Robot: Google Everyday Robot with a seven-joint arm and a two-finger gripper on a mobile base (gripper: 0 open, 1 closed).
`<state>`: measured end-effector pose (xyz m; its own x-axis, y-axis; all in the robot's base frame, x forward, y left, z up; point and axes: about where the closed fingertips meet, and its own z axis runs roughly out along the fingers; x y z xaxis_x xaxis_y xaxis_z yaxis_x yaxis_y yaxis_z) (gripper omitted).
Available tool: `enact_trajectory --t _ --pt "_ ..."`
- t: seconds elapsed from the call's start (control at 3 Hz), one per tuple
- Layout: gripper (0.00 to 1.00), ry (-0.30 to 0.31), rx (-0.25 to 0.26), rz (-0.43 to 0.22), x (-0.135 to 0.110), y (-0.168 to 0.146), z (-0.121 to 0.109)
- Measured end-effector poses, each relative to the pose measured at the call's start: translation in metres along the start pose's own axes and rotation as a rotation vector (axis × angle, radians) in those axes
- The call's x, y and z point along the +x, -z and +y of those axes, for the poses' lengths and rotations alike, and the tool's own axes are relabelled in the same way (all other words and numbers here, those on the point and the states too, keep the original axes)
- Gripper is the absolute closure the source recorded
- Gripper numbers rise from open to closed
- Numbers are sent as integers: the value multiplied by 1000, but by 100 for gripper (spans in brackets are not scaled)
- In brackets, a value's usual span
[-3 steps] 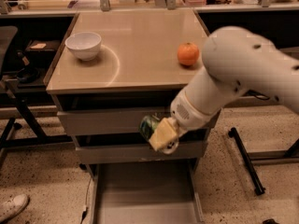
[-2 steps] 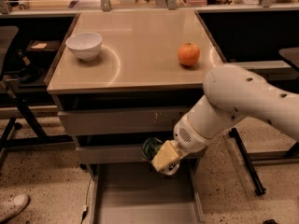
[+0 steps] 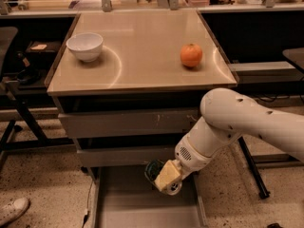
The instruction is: Place green can into bottom drawer
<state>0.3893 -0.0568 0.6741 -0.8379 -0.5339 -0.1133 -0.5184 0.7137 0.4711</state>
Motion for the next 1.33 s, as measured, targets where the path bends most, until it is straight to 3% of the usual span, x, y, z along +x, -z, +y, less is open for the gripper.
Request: enact_trajectory --t 0.33,1.0,1.33 --pt "100 -9 -20 4 4 -14 -3" --pt "100 -111 -145 -12 11 -107 -49" --pt "100 -111 -145 -12 11 -107 -49"
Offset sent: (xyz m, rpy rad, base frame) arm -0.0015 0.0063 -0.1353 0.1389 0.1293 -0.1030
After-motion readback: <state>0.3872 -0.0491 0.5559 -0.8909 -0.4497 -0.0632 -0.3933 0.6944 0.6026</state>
